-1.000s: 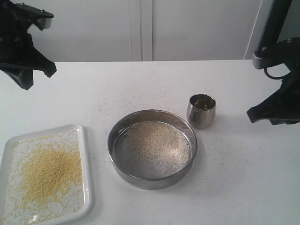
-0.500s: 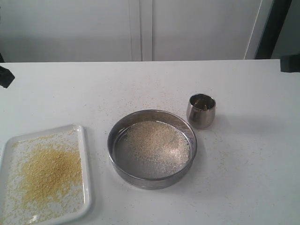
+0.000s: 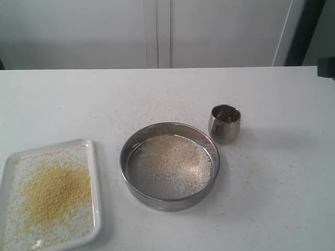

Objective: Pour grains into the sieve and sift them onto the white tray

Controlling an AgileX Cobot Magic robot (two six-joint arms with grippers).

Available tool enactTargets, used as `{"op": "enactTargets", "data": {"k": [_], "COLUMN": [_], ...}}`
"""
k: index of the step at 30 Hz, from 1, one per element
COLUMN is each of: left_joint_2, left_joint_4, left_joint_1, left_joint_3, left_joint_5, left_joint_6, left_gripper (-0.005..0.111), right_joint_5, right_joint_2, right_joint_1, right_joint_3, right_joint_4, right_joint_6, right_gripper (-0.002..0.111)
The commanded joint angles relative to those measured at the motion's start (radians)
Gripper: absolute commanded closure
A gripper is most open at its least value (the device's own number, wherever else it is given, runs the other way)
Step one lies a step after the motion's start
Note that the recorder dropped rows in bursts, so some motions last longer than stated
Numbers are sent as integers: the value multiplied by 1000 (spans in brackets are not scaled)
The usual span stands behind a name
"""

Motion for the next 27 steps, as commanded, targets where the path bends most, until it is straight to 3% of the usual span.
{"op": "enactTargets", "data": {"k": [1,20,27], "left_joint_2": [-67,-90,-164], "left_joint_4": [-11,-14,-10], "left_joint_1": [4,4,4], "left_joint_3": [24,27,103], "left_joint_5": [71,46,-171], "left_joint_6": [-45,-4,1], "left_gripper": [107,107,107], "right_joint_5": [-10,-10,-10], "right_joint_2": [-5,-5,-5], "right_joint_1": [-8,-8,-8], "right_joint_3": [4,4,4], "right_joint_4": [-8,-6,-6], "right_joint_6": [6,31,31], "right_gripper": [108,108,108]}}
